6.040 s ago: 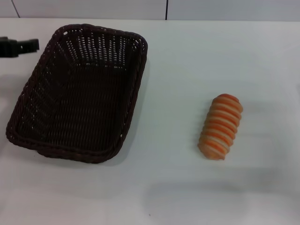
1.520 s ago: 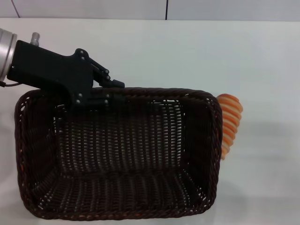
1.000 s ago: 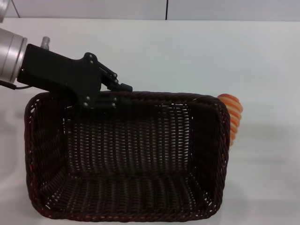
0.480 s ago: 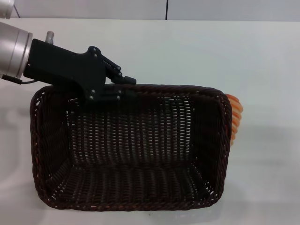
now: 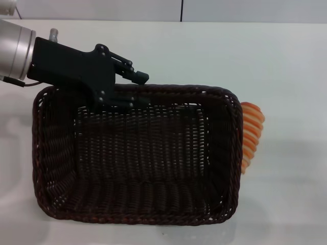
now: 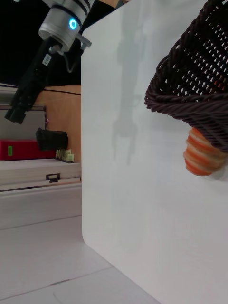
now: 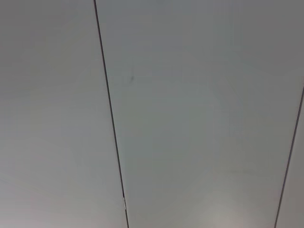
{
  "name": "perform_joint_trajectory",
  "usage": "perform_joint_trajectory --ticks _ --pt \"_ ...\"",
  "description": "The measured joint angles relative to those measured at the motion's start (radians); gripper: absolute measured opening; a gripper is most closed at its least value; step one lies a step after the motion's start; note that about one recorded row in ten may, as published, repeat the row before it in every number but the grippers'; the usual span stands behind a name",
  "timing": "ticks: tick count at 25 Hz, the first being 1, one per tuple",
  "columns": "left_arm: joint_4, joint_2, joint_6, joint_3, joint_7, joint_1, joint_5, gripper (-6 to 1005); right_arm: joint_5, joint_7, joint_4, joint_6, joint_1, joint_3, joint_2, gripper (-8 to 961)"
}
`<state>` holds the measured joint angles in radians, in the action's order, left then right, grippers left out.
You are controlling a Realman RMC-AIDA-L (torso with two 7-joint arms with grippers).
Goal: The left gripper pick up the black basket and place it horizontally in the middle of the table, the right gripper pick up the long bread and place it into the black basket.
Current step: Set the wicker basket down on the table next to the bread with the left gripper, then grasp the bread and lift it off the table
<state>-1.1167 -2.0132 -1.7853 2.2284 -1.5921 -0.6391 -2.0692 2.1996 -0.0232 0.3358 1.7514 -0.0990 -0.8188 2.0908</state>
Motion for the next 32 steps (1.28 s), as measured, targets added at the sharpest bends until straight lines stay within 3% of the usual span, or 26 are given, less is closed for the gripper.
perform_joint_trajectory --ticks 7,12,14,16,19,20,24,32 --pt "-0.007 -0.009 0.006 0.030 -0.031 0.006 0.020 559 0.000 0.000 0.003 0.006 0.009 0.004 0.000 651" --pt "-0.010 -0.030 0.022 0.171 -0.061 0.010 0.088 731 0.000 0.000 0.004 0.010 0.010 0.027 0.000 650" --pt "0.000 -0.040 0.050 0.279 -0.070 0.031 0.171 788 0.000 -0.001 0.008 0.010 0.010 0.062 0.000 650" --pt "0.009 -0.043 0.071 0.316 -0.072 0.048 0.220 846 0.000 -0.003 0.014 0.007 0.009 0.080 0.000 650" --pt "0.068 -0.044 0.151 0.375 -0.096 0.119 0.390 846 0.000 -0.006 0.030 -0.006 0.009 0.125 -0.001 651" --pt "0.068 -0.044 0.151 0.375 -0.096 0.119 0.390 846 0.000 -0.007 0.037 -0.012 0.010 0.145 -0.001 651" --pt "0.241 -0.044 0.270 0.393 -0.225 0.264 0.698 846 0.000 -0.009 0.085 -0.047 0.024 0.213 -0.001 651" --pt "0.323 -0.042 0.341 0.397 -0.266 0.353 0.757 846 0.000 -0.014 0.157 -0.222 0.039 0.319 -0.006 651"
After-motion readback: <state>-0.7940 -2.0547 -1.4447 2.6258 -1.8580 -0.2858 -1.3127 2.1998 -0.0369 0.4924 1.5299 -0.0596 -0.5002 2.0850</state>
